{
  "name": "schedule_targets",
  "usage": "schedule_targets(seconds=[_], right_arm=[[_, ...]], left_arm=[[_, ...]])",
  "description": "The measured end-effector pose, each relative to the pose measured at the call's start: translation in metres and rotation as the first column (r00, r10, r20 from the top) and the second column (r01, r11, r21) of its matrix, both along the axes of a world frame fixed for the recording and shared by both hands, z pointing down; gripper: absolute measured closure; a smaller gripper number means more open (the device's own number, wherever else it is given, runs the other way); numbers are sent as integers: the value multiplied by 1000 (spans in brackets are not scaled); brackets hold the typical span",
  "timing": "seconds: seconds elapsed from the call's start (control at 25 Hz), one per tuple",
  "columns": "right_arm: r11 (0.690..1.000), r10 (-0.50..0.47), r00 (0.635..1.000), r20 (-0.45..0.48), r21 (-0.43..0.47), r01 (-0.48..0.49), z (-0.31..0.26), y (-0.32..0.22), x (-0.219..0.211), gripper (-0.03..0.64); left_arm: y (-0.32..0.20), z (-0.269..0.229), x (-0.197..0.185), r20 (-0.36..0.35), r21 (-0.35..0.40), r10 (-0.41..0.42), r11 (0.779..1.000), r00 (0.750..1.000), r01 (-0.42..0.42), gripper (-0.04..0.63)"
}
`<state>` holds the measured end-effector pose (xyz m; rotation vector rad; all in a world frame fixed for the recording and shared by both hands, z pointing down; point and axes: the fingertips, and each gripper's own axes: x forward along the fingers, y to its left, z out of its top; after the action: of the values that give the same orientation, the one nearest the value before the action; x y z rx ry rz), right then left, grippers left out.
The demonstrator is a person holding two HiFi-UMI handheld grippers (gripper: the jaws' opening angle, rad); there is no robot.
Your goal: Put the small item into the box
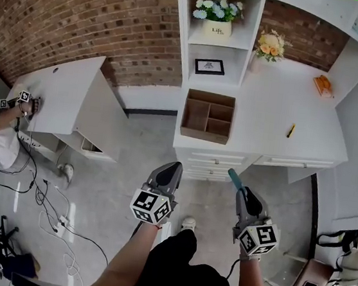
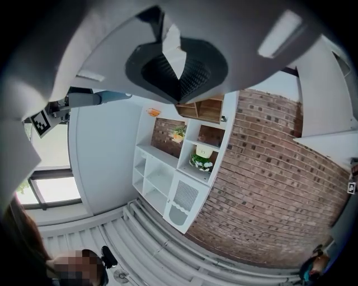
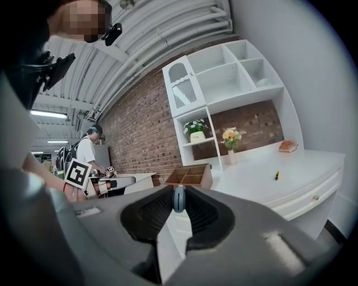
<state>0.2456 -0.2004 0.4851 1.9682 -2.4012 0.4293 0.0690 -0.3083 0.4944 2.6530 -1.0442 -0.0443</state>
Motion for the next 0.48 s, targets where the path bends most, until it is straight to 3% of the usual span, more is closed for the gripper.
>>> schedule_targets(seconds=[0.48], right_arm=[[1000, -17, 1000, -11, -10, 17, 9, -73, 2, 551]], left_arm=[[-58, 14, 19, -10, -17, 57, 998, 998, -57, 594]])
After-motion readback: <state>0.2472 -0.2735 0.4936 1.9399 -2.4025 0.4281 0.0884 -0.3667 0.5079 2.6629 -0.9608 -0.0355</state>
